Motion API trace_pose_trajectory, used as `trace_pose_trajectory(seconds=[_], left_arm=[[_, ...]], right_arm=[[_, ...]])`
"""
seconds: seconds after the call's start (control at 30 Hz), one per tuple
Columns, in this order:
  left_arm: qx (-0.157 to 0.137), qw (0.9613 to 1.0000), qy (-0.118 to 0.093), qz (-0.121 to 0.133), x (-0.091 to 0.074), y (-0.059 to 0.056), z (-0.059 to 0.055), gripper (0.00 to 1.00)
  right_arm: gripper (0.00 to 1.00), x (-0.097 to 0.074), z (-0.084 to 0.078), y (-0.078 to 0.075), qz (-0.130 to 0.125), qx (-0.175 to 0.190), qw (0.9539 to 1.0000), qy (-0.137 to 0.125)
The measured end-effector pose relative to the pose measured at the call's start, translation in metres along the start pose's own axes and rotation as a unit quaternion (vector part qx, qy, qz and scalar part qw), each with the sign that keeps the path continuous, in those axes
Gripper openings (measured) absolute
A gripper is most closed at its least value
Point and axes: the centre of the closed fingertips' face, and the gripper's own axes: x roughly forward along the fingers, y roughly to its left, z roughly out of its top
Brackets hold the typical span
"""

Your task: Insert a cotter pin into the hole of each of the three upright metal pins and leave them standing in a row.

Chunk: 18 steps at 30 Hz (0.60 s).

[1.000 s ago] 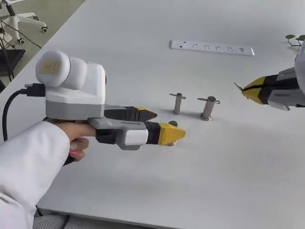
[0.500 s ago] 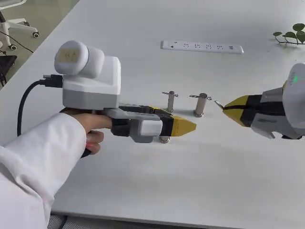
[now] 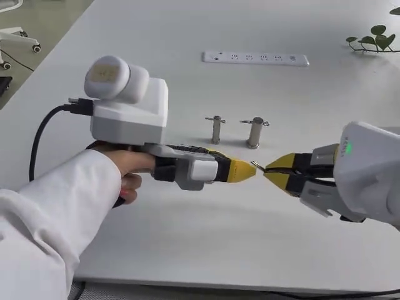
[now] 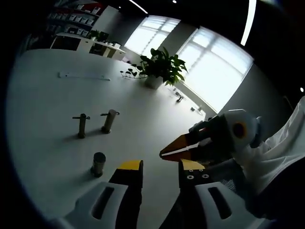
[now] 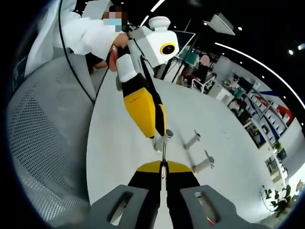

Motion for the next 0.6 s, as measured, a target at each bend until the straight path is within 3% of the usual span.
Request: trace_pose_trajectory(seconds=[0.43, 0.6], left_arm=[[-0.012, 0.9996, 0.027, -0.003, 0.006, -0.002, -0.010, 0.14], [-0.018, 0.9995, 0.026, -0.004, 0.007, -0.003, -0.010, 0.06]], right_arm=[[0.00, 0.002, 0.013, 0.009, 0.013, -0.016, 0.9997, -0.013], [0.00, 0.002, 0.016, 0.013, 0.020, -0.024, 0.9994, -0.014]])
